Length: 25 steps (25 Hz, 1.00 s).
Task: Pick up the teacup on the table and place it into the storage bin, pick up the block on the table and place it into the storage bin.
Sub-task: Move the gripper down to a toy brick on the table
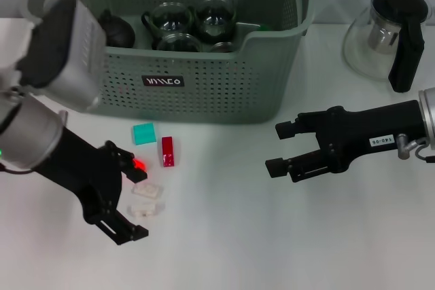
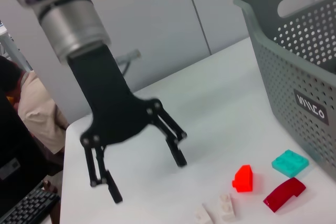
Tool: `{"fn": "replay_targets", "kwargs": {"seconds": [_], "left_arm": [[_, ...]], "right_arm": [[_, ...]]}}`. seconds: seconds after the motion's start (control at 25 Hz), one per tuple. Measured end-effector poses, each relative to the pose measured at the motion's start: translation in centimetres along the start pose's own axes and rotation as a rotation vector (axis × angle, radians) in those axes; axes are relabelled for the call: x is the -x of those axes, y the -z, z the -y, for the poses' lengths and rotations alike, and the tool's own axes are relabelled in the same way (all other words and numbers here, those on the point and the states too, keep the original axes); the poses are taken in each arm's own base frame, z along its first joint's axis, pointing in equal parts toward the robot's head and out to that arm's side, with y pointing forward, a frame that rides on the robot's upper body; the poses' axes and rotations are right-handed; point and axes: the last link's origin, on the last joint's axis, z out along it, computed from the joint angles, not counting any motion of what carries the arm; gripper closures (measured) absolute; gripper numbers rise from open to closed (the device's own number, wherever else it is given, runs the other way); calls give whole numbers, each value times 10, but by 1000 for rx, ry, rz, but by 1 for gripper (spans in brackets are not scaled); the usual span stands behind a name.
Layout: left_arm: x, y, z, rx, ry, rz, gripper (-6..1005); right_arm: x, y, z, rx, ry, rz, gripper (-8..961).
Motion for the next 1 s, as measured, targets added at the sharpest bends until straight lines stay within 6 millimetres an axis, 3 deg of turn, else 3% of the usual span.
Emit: {"fn": "replay_targets", "kwargs": {"seconds": [0.32,0.52,0.8,1.0], "left_arm": [[8,-25,18,-48,48,65,65],[9,-26,25,-94,198,88,70],[10,-30,23,-81,244,121,78],[7,-33,23,-67,370,136,83]], "right_arm": [[-1,-1,1,-4,-2,4,7],[-2,0,2,-12,-6,5,7],[0,1,5,-26,-2,15,7],[1,1,5,-24,0,15,7]]}}
